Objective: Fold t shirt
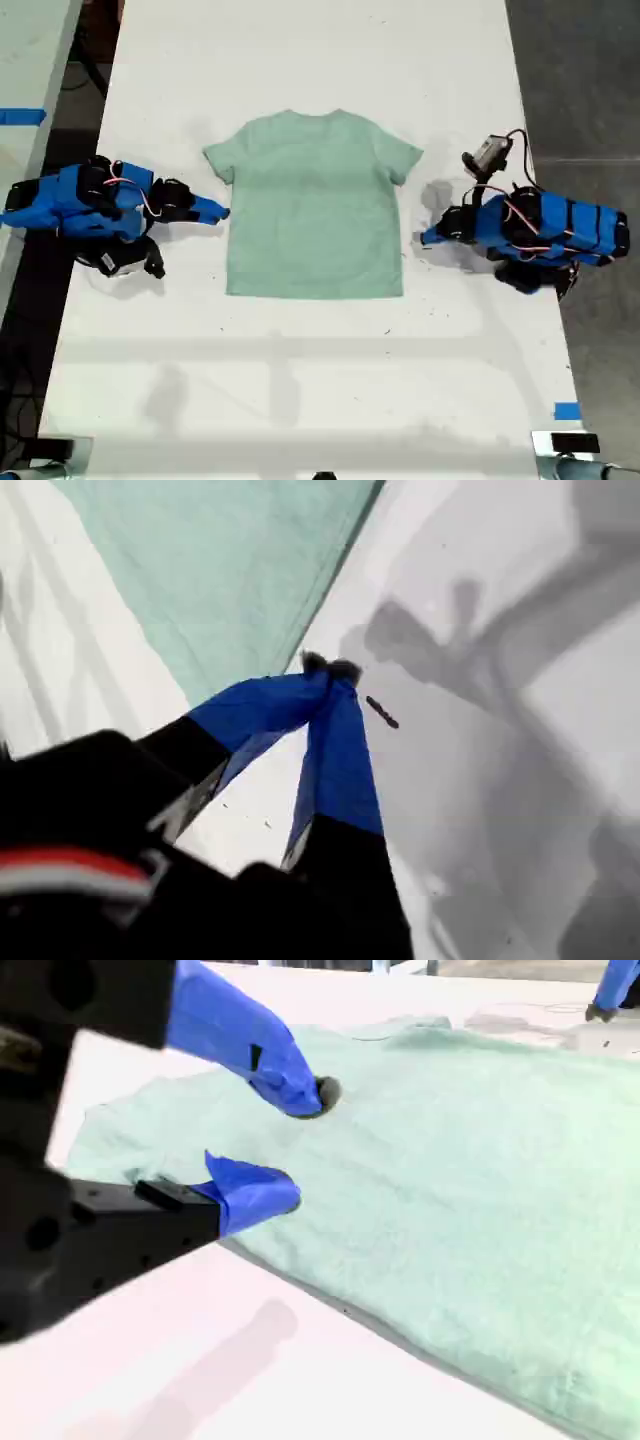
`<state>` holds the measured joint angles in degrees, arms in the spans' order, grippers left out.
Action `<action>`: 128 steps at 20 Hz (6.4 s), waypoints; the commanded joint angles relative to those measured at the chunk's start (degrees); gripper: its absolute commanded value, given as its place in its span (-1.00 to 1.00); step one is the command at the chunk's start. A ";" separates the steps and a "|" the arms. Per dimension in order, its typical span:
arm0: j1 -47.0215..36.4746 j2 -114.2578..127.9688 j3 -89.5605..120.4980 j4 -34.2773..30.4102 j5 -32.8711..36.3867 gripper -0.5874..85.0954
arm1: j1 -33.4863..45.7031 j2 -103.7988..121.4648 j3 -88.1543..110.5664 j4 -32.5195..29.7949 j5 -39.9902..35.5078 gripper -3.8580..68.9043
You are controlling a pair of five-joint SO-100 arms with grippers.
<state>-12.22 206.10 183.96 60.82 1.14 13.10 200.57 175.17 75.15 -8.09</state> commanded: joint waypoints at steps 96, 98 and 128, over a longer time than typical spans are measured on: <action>3.60 0.44 0.62 -7.65 -2.02 -0.99 | 0.44 0.35 2.29 -3.16 -3.96 -0.85; 3.69 0.44 0.62 -7.47 -1.93 -0.99 | 0.35 0.35 2.02 -3.08 -3.96 -0.85; -0.35 0.44 0.79 -6.68 -2.37 -0.99 | 3.34 0.35 0.53 1.58 -3.52 -0.93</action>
<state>-11.51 206.19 184.31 53.88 -0.79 15.91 200.13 175.08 76.64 -11.78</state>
